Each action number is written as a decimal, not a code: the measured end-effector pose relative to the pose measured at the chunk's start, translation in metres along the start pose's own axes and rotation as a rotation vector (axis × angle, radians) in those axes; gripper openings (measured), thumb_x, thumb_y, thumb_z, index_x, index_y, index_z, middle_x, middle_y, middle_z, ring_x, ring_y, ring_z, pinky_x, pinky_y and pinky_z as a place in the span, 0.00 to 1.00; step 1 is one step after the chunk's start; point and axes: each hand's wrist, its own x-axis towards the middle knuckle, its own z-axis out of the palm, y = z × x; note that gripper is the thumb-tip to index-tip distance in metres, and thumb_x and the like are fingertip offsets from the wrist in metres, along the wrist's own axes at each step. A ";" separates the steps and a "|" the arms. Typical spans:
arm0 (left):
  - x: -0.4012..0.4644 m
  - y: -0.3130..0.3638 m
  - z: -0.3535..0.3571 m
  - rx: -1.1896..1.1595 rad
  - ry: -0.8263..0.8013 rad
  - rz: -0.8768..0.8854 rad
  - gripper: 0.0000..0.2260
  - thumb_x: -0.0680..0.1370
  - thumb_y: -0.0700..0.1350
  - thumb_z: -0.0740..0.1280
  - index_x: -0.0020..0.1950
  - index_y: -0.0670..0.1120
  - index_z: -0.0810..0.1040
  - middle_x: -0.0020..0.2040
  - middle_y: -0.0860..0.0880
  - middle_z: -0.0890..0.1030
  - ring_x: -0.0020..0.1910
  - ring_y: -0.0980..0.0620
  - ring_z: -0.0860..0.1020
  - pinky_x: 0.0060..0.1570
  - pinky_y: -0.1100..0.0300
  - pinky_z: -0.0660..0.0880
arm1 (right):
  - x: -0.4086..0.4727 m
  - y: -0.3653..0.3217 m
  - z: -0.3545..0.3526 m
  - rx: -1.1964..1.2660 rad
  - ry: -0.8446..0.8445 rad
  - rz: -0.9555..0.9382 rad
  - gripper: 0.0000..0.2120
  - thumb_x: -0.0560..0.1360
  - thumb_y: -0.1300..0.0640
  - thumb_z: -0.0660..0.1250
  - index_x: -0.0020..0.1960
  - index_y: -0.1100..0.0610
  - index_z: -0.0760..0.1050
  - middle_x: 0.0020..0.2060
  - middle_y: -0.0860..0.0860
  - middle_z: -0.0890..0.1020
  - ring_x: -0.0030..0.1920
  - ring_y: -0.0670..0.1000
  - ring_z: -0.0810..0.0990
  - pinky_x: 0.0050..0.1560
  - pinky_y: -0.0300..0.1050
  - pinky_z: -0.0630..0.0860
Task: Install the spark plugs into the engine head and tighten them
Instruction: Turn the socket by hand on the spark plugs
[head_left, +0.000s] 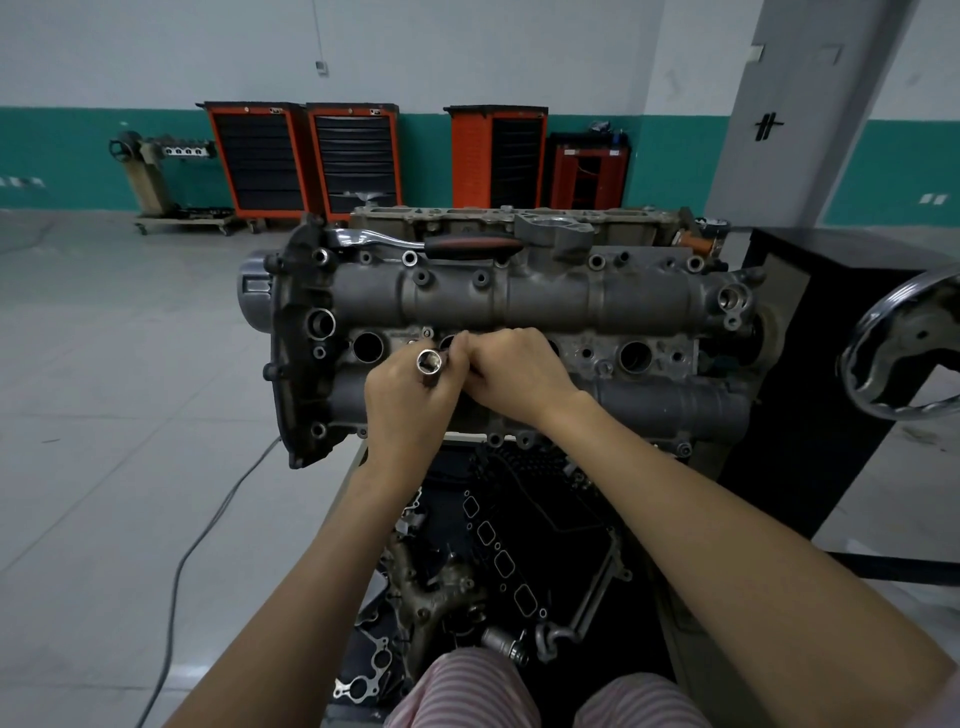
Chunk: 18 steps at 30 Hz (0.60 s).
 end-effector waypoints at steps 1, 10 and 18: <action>0.001 0.000 0.000 0.008 0.009 -0.002 0.21 0.76 0.49 0.63 0.27 0.40 0.66 0.23 0.47 0.66 0.24 0.48 0.65 0.27 0.58 0.60 | 0.000 0.000 0.000 0.001 0.015 -0.007 0.07 0.68 0.57 0.65 0.34 0.60 0.77 0.25 0.56 0.79 0.24 0.59 0.77 0.26 0.39 0.63; -0.002 -0.003 0.001 -0.067 0.026 0.006 0.14 0.75 0.50 0.59 0.35 0.41 0.67 0.31 0.47 0.69 0.30 0.50 0.67 0.31 0.66 0.62 | 0.001 0.002 0.003 0.009 -0.102 0.022 0.12 0.74 0.52 0.62 0.49 0.61 0.68 0.35 0.55 0.81 0.34 0.61 0.78 0.29 0.45 0.62; -0.001 -0.005 0.003 -0.030 0.003 0.022 0.24 0.76 0.54 0.62 0.26 0.39 0.67 0.22 0.46 0.68 0.27 0.47 0.67 0.26 0.61 0.59 | -0.003 -0.001 -0.003 -0.032 -0.030 -0.016 0.06 0.67 0.60 0.67 0.41 0.63 0.77 0.29 0.58 0.81 0.29 0.62 0.78 0.28 0.42 0.61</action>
